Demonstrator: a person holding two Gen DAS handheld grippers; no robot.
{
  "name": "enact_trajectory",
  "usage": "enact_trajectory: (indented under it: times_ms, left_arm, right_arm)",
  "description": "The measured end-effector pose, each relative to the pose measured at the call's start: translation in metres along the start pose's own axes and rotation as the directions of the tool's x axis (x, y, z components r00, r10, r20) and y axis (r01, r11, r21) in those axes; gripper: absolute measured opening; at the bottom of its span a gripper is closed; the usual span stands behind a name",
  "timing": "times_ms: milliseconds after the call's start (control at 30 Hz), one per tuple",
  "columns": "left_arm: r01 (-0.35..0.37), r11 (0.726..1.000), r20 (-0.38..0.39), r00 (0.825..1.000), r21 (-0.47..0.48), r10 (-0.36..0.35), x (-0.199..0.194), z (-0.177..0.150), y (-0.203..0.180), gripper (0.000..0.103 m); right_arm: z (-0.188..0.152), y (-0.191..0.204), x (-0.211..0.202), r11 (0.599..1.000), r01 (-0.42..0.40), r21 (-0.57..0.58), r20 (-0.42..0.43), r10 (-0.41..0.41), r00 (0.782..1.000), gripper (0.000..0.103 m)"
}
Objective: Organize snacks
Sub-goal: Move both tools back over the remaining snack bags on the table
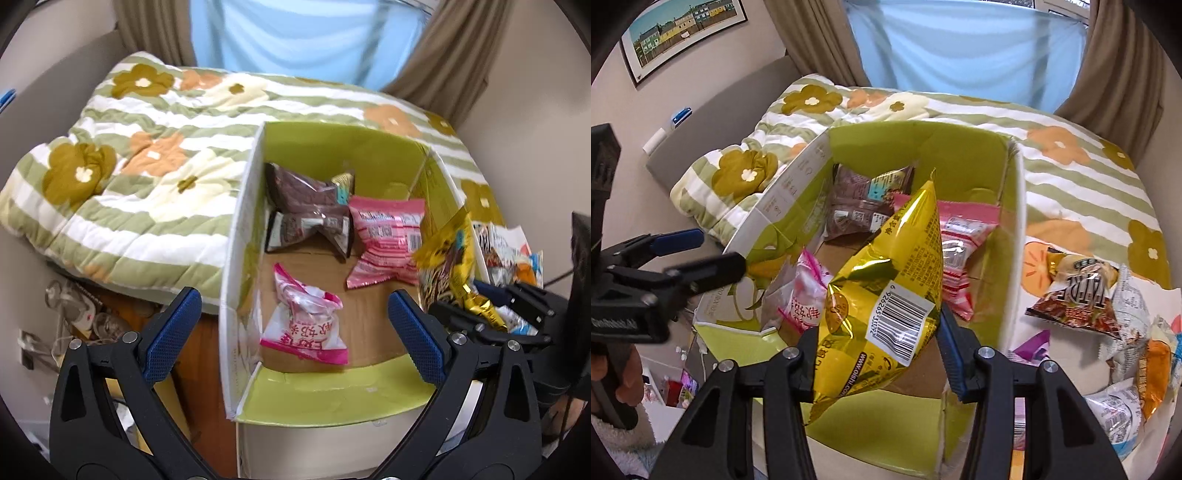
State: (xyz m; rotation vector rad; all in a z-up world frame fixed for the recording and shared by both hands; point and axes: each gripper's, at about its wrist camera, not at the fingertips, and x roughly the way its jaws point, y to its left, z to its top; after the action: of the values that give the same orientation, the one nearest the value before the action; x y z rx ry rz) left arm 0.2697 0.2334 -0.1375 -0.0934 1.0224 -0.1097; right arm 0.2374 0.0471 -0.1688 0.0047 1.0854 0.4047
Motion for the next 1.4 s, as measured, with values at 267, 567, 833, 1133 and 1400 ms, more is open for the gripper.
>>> enact_trajectory:
  times_ms: [267,567,833,1133,1400]
  left_arm:
    - [-0.017,1.000,-0.002,1.000,-0.019,0.017,-0.004,-0.008,0.002,0.100]
    - [0.000,1.000,0.025,1.000,-0.007,0.000,-0.015,-0.010,-0.006,0.100]
    - [0.078,0.996,0.065,0.995,0.042,-0.080,-0.026,-0.010,-0.023,0.100]
    - [0.128,0.983,0.103,0.984,0.134,-0.143,-0.040,-0.012,-0.076,0.100]
    - [0.126,0.977,0.109,0.983,0.174,-0.147,-0.043,-0.024,-0.156,0.100]
  right_arm:
    - [-0.007,0.000,0.000,0.999,-0.043,-0.016,0.022,0.044,0.999,0.102]
    - [-0.013,0.002,-0.017,0.999,-0.022,-0.026,0.068,0.023,0.997,0.102]
    - [-0.021,-0.002,-0.051,0.999,0.033,0.023,0.144,-0.036,0.989,0.102]
    - [-0.039,-0.045,-0.114,0.981,0.140,0.133,0.221,-0.167,0.961,0.103]
    - [-0.063,-0.113,-0.155,0.958,0.207,0.196,0.236,-0.251,0.939,0.103]
